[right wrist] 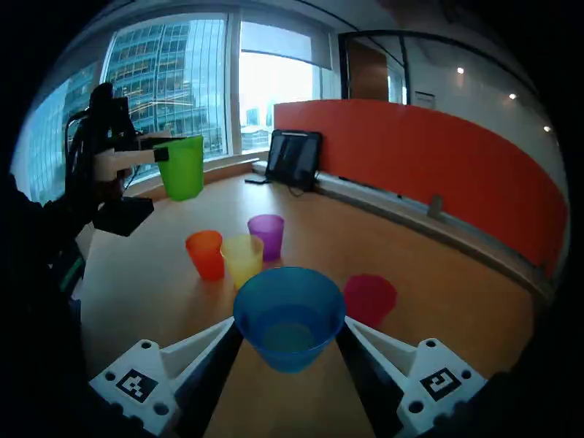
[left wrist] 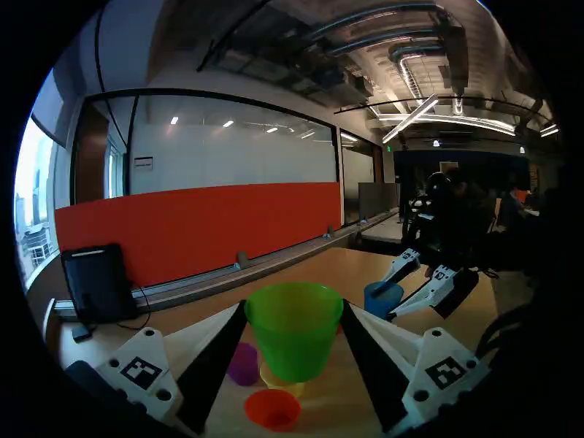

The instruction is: Pour water

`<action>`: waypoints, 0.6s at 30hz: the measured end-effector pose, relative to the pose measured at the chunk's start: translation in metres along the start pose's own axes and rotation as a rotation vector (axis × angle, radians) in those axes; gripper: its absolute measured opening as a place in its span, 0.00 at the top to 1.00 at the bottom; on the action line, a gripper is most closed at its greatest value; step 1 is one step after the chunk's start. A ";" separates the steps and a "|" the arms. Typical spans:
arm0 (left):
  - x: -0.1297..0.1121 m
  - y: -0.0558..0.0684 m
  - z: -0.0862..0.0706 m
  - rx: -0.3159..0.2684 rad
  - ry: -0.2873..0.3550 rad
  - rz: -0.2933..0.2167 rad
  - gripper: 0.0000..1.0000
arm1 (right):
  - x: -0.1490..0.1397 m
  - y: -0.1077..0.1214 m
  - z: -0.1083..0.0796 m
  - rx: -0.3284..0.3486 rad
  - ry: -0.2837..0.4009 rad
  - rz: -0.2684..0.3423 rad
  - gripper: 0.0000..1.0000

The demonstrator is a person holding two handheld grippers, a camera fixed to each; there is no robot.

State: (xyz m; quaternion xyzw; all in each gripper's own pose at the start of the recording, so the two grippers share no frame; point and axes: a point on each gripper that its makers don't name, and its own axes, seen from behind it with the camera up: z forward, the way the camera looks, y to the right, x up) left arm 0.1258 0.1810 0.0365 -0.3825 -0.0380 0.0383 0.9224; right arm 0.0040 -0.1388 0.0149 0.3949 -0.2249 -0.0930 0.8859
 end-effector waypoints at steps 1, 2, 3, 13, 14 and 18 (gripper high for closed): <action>0.000 0.000 0.000 -0.001 0.000 0.000 0.09 | 0.005 0.000 -0.002 0.000 0.013 -0.002 0.11; 0.000 0.001 0.001 -0.002 0.001 0.001 0.09 | 0.011 -0.001 -0.004 0.001 0.027 -0.004 0.12; 0.000 0.001 0.001 -0.003 0.001 0.001 0.09 | 0.017 -0.001 -0.006 0.001 0.040 -0.006 0.12; 0.002 0.010 0.005 -0.022 0.003 0.002 0.09 | 0.069 -0.003 -0.018 -0.004 0.168 -0.038 0.12; 0.002 0.011 0.005 -0.024 0.003 0.003 0.10 | 0.074 -0.003 -0.020 -0.003 0.182 -0.039 0.12; 0.003 0.013 0.006 -0.030 0.002 0.004 0.10 | 0.094 -0.002 -0.025 -0.005 0.229 -0.040 0.12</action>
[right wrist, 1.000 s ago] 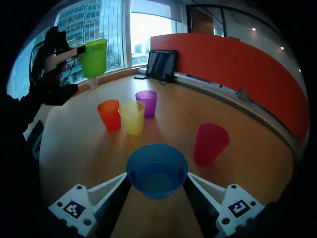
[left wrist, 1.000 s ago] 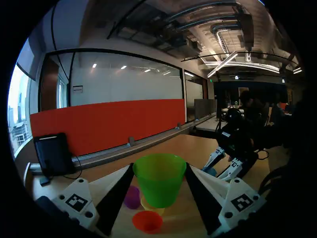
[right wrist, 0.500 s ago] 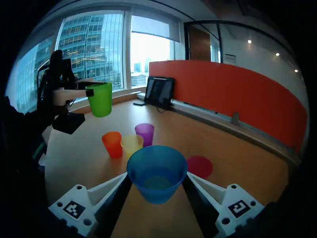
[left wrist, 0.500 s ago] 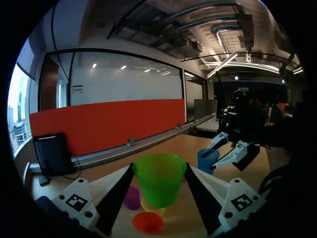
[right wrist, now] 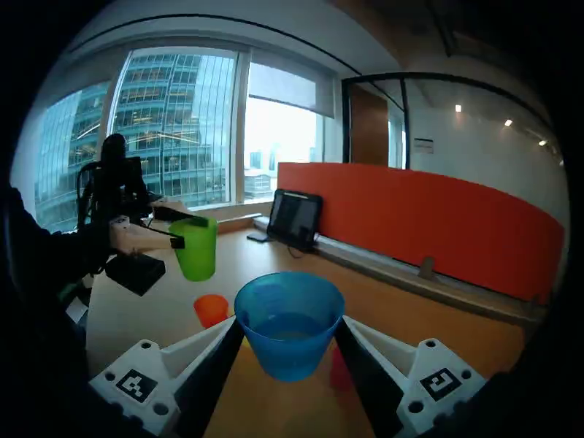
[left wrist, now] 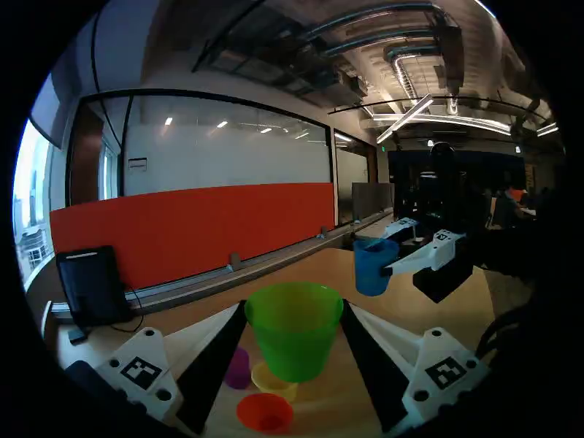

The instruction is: Pour water

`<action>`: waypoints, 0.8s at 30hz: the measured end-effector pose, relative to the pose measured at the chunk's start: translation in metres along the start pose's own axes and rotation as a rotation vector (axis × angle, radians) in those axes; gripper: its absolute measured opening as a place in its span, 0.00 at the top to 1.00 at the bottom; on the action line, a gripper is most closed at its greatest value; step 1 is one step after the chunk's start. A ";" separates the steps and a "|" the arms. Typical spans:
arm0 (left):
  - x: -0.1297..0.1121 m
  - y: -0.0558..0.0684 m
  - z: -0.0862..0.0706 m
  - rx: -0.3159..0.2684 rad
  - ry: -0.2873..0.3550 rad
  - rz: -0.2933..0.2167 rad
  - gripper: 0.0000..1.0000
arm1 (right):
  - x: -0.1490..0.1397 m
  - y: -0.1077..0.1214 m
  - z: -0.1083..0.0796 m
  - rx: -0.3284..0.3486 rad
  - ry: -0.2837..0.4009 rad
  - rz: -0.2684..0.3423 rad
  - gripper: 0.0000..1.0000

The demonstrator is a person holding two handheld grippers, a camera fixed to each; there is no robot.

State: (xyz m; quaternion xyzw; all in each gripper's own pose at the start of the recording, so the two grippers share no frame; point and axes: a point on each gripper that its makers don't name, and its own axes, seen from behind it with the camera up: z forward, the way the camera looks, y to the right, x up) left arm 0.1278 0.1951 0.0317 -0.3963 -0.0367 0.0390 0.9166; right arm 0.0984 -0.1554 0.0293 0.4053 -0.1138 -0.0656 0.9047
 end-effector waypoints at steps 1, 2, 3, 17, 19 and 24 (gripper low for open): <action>0.000 0.000 0.000 -0.001 0.000 0.000 0.10 | 0.004 0.001 0.000 -0.002 0.011 -0.001 0.12; 0.000 0.001 0.001 -0.003 0.001 -0.001 0.10 | 0.009 0.002 0.000 -0.004 0.023 -0.003 0.12; 0.000 0.001 0.001 -0.004 0.001 -0.001 0.10 | 0.013 0.003 0.000 -0.006 0.033 -0.005 0.12; -0.001 0.003 0.004 -0.015 0.000 -0.003 0.10 | 0.057 0.008 0.000 -0.016 0.132 -0.021 0.11; -0.001 0.004 0.005 -0.017 0.000 -0.002 0.10 | 0.062 0.010 0.000 -0.019 0.142 -0.026 0.11; 0.000 0.006 0.006 -0.023 0.003 0.000 0.10 | 0.074 0.011 0.001 -0.023 0.165 -0.031 0.11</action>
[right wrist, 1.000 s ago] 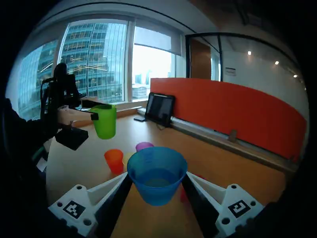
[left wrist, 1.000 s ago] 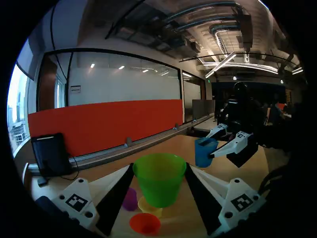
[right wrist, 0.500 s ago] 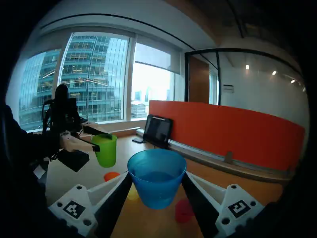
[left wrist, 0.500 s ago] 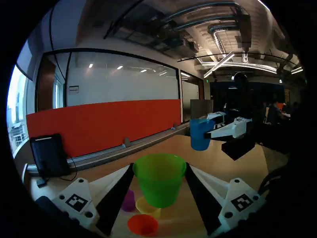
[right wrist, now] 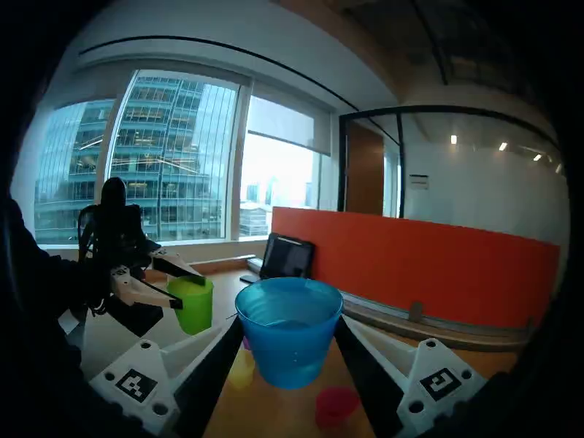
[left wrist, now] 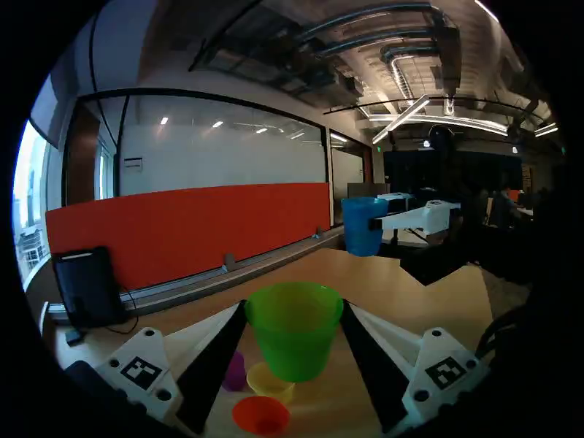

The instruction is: Pour water

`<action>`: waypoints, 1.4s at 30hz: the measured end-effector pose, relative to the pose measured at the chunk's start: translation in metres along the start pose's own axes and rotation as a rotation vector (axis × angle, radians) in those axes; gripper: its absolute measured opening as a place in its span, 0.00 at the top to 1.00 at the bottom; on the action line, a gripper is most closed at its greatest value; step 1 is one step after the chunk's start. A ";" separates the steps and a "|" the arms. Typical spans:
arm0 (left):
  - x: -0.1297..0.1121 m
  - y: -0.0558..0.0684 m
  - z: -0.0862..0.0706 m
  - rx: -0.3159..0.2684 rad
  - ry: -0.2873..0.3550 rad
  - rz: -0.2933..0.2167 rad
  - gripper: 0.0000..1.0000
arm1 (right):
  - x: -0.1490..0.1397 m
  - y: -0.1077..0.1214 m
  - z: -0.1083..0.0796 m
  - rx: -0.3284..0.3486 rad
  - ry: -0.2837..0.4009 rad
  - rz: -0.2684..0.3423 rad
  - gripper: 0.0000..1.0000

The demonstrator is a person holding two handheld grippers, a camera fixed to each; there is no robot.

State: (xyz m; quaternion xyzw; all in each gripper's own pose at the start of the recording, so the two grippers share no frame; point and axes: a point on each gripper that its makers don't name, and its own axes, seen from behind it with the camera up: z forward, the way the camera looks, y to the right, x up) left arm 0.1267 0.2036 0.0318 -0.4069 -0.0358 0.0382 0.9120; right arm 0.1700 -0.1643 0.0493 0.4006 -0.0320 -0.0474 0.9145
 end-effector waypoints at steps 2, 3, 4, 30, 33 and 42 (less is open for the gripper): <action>0.000 0.000 0.001 0.000 0.002 -0.001 0.10 | 0.003 0.001 0.001 0.002 0.006 0.002 0.11; 0.000 0.000 0.001 0.000 0.002 -0.002 0.10 | 0.005 0.001 0.002 0.002 0.009 0.003 0.11; 0.000 0.000 0.002 -0.001 0.003 -0.002 0.10 | 0.006 0.001 0.002 0.004 0.011 0.004 0.11; 0.004 0.014 0.009 -0.032 0.008 0.016 0.09 | 0.045 -0.002 0.012 0.037 0.049 -0.163 0.12; 0.005 0.015 0.010 -0.036 0.010 0.017 0.10 | 0.050 -0.002 0.013 0.040 0.053 -0.212 0.11; 0.007 0.022 0.011 -0.050 0.020 0.018 0.09 | 0.067 -0.003 0.023 0.039 0.056 -0.366 0.11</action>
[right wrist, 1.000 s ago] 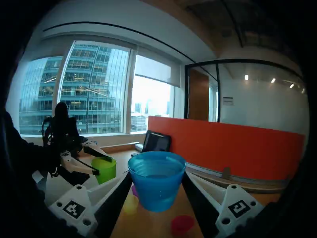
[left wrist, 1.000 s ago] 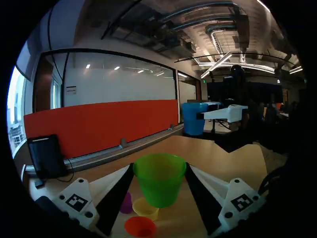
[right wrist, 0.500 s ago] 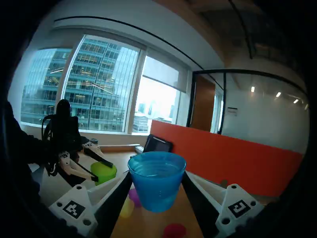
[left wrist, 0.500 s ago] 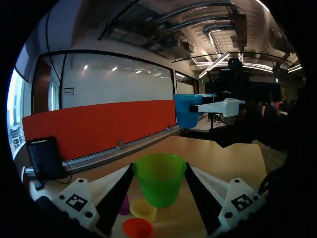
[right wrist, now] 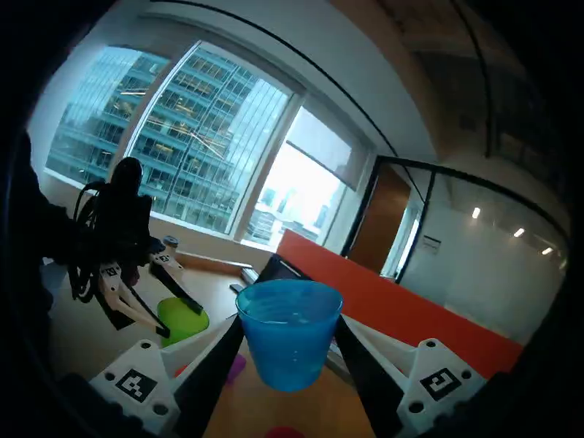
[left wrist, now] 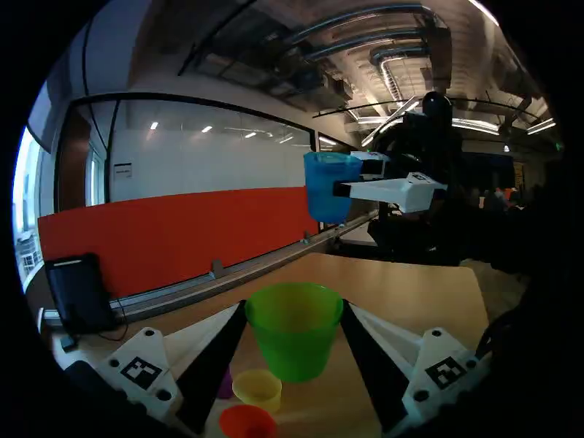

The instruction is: Pour water

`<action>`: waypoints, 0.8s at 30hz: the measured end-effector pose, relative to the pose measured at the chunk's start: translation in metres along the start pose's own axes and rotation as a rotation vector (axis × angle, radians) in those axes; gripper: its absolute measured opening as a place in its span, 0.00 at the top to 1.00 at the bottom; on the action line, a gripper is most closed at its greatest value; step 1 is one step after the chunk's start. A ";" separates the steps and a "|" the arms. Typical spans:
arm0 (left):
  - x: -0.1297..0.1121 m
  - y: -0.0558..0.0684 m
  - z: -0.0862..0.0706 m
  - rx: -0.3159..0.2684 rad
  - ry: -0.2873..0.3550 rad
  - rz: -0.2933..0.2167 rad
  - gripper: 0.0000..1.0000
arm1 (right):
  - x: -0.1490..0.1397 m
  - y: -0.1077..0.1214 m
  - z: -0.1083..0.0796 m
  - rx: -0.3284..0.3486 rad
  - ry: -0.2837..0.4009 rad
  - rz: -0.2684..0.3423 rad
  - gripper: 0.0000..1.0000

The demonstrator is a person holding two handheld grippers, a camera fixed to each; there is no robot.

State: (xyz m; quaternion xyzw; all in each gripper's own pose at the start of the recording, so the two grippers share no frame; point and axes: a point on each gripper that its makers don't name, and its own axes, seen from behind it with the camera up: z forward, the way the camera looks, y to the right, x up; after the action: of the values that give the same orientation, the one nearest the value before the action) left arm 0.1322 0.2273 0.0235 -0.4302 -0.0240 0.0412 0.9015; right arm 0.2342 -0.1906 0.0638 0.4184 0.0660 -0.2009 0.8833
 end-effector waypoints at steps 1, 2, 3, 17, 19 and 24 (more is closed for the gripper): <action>0.000 0.001 0.000 -0.001 0.000 0.001 0.09 | 0.002 0.001 0.002 0.001 0.000 -0.016 0.11; 0.000 0.001 0.000 -0.002 -0.001 0.002 0.10 | 0.005 0.001 0.003 0.002 0.001 -0.033 0.11; 0.001 0.002 0.000 -0.003 -0.001 0.002 0.10 | 0.008 0.002 0.005 0.003 0.001 -0.049 0.11; 0.004 0.010 0.001 -0.016 0.008 0.001 0.10 | 0.036 0.007 0.025 0.007 0.012 -0.270 0.12; 0.004 0.012 0.001 -0.020 0.008 0.001 0.10 | 0.038 0.007 0.027 0.007 0.011 -0.299 0.12; 0.003 0.015 0.002 -0.028 0.007 0.003 0.09 | 0.040 0.009 0.033 0.008 0.006 -0.369 0.12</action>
State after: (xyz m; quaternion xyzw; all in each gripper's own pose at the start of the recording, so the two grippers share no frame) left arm 0.1341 0.2384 0.0131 -0.4430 -0.0208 0.0407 0.8953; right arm 0.2727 -0.2227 0.0804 0.4032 0.1433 -0.3585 0.8297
